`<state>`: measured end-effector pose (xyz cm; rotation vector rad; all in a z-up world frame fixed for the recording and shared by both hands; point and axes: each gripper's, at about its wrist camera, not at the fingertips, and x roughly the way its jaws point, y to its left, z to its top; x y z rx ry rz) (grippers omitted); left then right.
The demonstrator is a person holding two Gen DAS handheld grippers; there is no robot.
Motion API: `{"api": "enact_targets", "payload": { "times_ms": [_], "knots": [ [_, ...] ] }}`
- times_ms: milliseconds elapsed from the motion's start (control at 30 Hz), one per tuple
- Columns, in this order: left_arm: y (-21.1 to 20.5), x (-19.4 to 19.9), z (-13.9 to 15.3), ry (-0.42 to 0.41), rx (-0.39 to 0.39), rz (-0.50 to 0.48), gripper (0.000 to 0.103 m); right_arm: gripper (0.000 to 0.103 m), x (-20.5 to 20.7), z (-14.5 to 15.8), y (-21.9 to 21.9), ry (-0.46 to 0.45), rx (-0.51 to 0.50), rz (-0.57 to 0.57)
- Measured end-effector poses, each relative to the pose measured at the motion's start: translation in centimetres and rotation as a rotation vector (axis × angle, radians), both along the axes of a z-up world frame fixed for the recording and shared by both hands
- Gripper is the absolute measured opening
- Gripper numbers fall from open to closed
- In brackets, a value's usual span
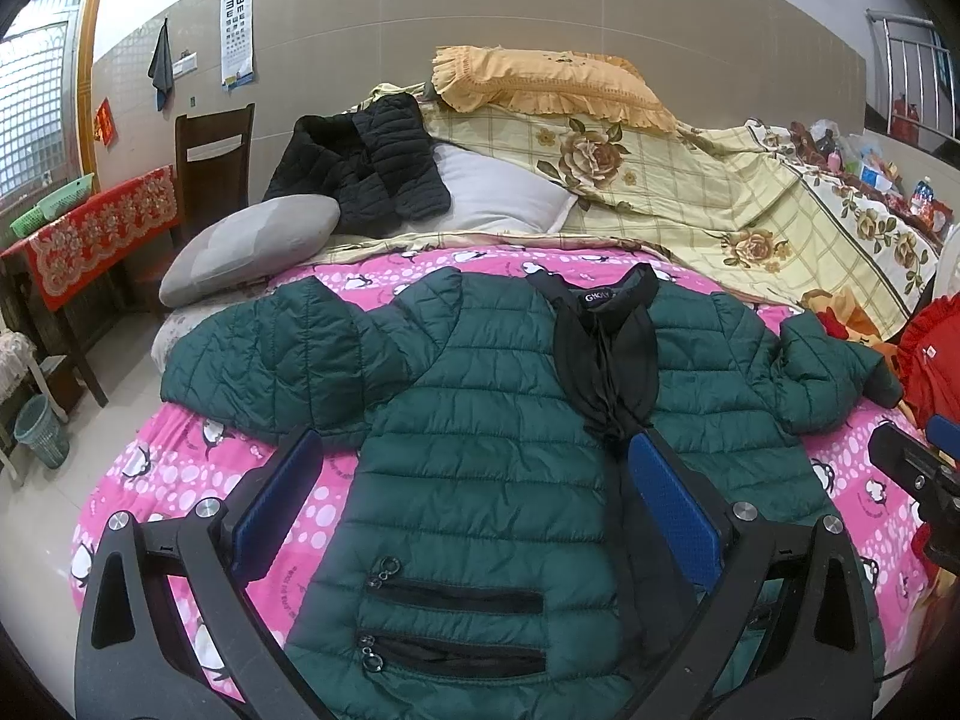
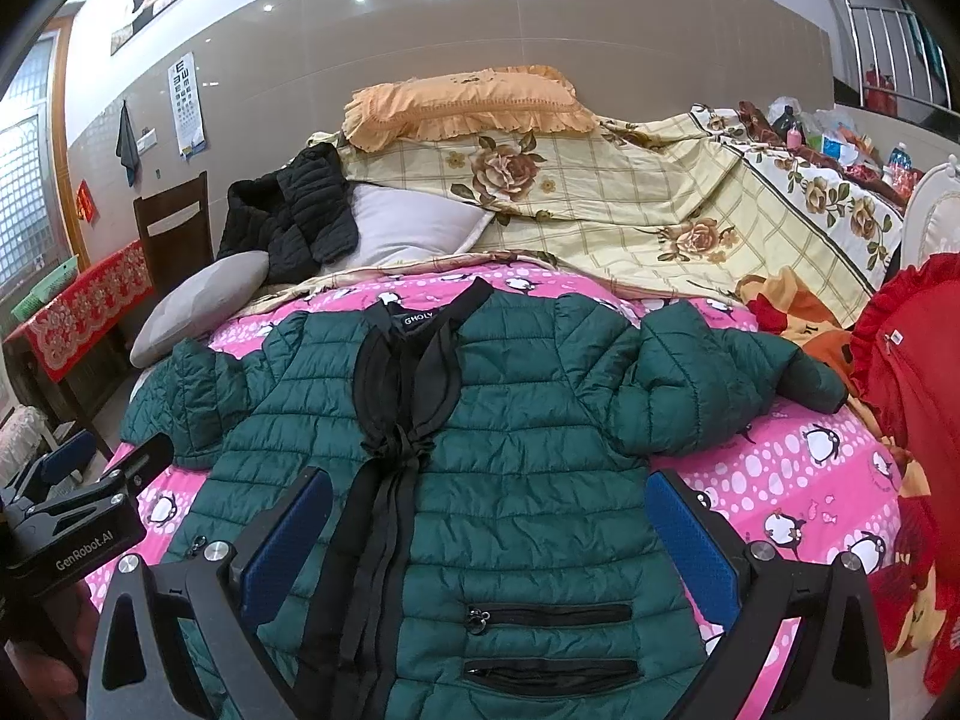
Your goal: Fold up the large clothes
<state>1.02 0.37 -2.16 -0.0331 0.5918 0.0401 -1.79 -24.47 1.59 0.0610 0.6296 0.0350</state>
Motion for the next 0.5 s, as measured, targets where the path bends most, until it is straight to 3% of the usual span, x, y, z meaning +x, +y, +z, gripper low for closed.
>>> {"api": "enact_targets", "payload": {
  "times_ms": [500],
  "knots": [
    [-0.14, 0.04, -0.06, 0.004, -0.004, 0.005, 0.102, 0.103, 0.28, -0.02, 0.21, 0.01, 0.001, 0.003]
  ]
}}
